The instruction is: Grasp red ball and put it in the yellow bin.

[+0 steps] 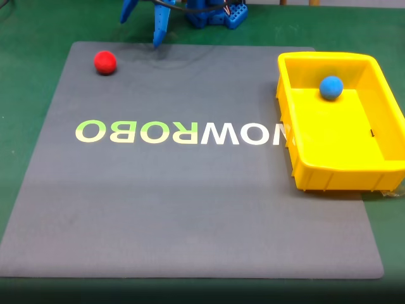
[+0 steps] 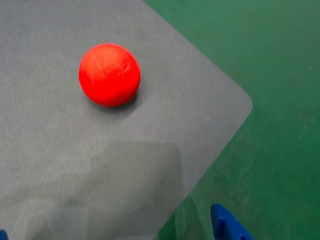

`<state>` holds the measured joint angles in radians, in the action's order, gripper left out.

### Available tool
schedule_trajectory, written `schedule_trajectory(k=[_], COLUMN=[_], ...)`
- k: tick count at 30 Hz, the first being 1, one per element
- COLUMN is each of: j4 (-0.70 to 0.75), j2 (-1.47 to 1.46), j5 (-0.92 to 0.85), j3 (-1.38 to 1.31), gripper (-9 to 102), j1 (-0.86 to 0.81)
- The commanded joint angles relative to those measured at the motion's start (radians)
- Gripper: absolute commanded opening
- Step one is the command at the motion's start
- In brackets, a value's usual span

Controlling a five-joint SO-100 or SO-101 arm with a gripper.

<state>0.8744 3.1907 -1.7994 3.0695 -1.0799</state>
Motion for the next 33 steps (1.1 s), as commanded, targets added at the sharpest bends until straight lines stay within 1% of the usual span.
schedule_trajectory(k=[1,8,12,21,33], j4=[-0.112,-0.37,-0.471,-0.58,-0.615], j2=[-0.071,-0.318,-0.466,-0.738,-1.023], j5=[-0.009,-0.017,-0.006,0.026,0.046], j3=[0.008,-0.014,-0.066,-0.227,-0.453], gripper=[45,45,45,45,44], j1=[0.003,0.009,0.025,0.054,0.071])
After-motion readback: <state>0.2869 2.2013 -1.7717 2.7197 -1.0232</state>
